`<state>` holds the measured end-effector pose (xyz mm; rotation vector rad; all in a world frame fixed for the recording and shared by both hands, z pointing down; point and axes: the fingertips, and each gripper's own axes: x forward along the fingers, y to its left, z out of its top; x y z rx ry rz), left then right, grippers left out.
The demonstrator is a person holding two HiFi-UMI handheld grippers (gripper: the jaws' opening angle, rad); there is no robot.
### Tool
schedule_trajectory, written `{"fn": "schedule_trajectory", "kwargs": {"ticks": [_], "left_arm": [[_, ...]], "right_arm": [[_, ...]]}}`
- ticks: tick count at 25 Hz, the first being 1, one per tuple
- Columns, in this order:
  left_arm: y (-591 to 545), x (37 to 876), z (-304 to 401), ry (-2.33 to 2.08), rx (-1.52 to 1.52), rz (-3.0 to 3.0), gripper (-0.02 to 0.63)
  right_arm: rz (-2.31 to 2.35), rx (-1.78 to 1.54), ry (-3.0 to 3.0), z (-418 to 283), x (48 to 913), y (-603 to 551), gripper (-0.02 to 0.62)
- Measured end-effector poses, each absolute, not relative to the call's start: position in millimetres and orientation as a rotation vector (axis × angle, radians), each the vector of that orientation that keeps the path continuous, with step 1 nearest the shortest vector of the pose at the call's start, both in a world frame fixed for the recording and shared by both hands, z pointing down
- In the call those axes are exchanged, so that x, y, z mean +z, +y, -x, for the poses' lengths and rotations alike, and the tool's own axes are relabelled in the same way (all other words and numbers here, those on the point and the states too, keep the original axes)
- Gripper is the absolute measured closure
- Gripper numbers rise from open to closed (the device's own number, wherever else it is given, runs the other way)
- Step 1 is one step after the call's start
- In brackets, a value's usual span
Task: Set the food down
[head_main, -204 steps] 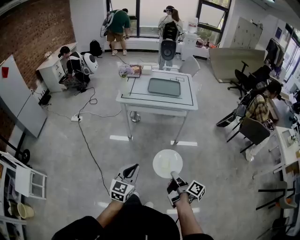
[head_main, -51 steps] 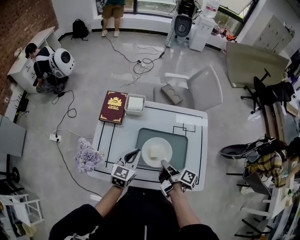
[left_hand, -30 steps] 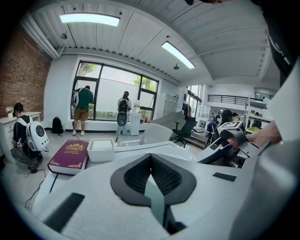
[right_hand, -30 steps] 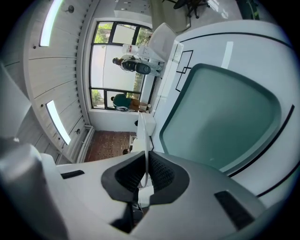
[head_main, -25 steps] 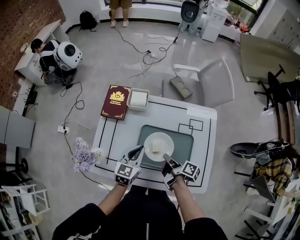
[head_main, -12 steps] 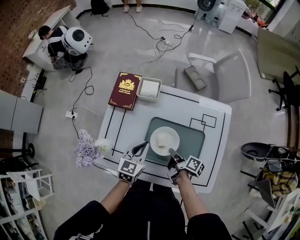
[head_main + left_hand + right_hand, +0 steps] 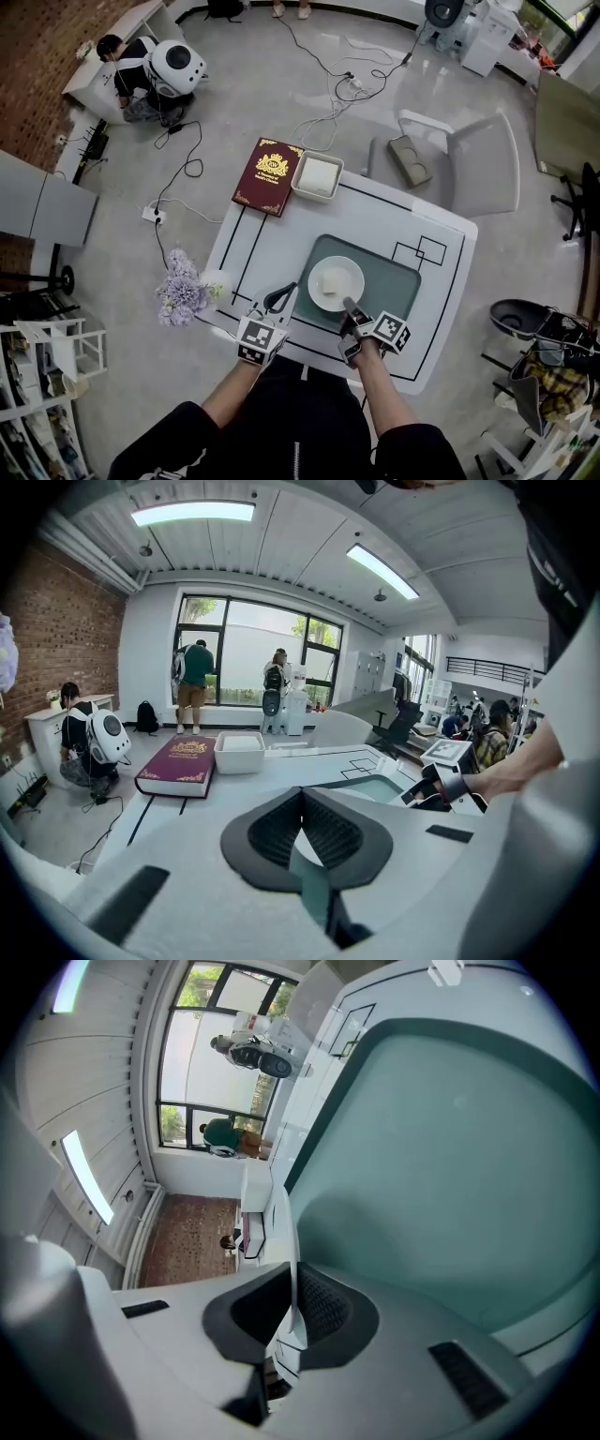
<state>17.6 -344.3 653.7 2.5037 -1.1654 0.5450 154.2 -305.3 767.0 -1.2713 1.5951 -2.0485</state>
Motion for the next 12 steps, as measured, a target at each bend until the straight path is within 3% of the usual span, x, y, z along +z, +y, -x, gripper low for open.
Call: {"fn": "schedule_trajectory", "kwargs": {"ticks": [12], "left_arm": [[-349, 663, -21, -1.166, 0.529, -2.485, 0.6]], "right_arm": [[1.381, -2.06, 1.571, -176, 788, -307, 0.578]]}}
